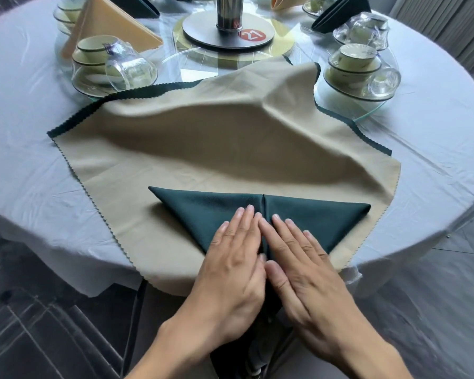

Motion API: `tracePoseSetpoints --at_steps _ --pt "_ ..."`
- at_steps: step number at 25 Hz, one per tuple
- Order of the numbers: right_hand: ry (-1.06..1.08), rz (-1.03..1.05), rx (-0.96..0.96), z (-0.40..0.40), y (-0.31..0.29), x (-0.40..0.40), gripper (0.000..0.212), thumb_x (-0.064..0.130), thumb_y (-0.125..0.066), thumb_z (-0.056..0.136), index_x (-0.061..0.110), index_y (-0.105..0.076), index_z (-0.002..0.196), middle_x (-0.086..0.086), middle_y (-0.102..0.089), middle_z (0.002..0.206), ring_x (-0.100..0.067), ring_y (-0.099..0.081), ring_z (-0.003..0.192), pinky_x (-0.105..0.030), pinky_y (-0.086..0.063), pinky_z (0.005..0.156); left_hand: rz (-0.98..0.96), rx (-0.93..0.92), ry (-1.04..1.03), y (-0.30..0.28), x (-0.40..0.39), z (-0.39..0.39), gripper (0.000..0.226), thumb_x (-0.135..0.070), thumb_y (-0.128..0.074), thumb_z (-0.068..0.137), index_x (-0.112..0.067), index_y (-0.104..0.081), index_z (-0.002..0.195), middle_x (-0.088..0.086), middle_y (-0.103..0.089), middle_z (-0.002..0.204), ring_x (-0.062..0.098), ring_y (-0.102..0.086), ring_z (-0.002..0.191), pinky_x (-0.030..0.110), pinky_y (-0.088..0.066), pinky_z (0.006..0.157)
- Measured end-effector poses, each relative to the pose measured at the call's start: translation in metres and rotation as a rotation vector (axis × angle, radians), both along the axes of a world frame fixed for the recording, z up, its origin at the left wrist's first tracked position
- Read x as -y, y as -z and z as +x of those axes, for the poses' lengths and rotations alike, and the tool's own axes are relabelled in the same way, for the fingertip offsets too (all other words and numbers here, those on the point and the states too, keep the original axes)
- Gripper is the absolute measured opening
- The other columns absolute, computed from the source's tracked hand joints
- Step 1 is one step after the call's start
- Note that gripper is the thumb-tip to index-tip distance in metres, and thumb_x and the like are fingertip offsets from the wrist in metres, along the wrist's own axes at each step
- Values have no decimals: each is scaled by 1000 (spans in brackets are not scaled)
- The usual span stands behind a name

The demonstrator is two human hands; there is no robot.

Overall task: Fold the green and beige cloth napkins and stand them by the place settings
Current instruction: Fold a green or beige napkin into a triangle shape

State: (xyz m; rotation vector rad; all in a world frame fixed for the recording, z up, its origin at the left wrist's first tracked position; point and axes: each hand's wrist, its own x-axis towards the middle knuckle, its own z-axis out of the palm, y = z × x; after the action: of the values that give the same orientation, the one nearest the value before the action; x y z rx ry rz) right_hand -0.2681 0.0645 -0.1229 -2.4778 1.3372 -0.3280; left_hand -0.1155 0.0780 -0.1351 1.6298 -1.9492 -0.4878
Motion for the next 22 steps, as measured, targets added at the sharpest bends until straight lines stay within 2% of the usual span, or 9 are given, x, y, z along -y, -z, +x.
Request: tracePoseSetpoints --at_steps 2,4,6,8,10,12,14,17,22 --pt "8 -86 -116 -1 6 -1 56 52 -8 103 34 -18 155 0 -16 163 -15 -10 150 -39 -9 117 147 -358 16 -14 2 15 57 -33 -37 95 -28 -27 151 -14 -25 159 -13 -13 143 13 -8 117" --pt "21 -124 -193 0 10 0 57 53 -9 102 34 -23 154 -6 -20 162 -23 -16 149 -43 -14 115 195 -458 38 -18 5 34 59 -26 -40 95 -32 -29 152 -19 -27 158 -12 -16 143 13 -9 118" --pt "27 -146 -212 2 12 0 56 53 -10 102 34 -26 153 -8 -23 160 -25 -20 148 -44 -16 114 114 -71 40 -13 14 62 57 -40 -29 96 -39 -18 151 -18 -11 161 -4 -7 149 18 2 120" --pt "33 -155 -223 3 13 -1 56 52 -11 102 34 -27 153 -8 -24 160 -25 -22 148 -44 -17 114 181 369 -54 -8 23 95 64 -60 1 85 -45 6 148 -18 9 160 2 11 149 29 13 119" --pt "37 -169 -223 3 13 0 56 52 -11 102 34 -27 153 -8 -24 160 -25 -22 148 -44 -17 114 293 552 -218 -10 28 122 74 -62 14 80 -41 13 150 -12 13 163 7 14 149 40 16 118" --pt "40 -178 -224 3 14 -1 56 52 -12 102 34 -28 152 -8 -25 160 -25 -23 148 -44 -18 113 175 617 -271 -19 31 128 77 -57 1 88 -27 -20 156 0 -19 164 18 -13 152 47 8 119" --pt "44 -184 -216 3 16 -1 56 52 -12 102 34 -30 152 -9 -27 159 -26 -25 147 -44 -18 113 -8 529 -72 -26 44 113 66 -48 -20 93 -15 -51 140 7 -53 143 27 -45 136 48 -15 118" --pt "51 -186 -208 3 15 0 57 52 -11 102 33 -31 151 -9 -27 159 -25 -25 147 -44 -19 113 -7 353 326 -31 71 70 52 -30 -37 93 -15 -52 140 4 -55 141 23 -47 130 36 -28 115" --pt "49 -185 -182 3 15 -1 55 52 -12 102 35 -29 151 -8 -25 160 -25 -23 148 -43 -16 113 309 183 459 -56 113 40 57 1 -48 77 -32 -61 122 -5 -55 113 14 -50 102 25 -39 90"
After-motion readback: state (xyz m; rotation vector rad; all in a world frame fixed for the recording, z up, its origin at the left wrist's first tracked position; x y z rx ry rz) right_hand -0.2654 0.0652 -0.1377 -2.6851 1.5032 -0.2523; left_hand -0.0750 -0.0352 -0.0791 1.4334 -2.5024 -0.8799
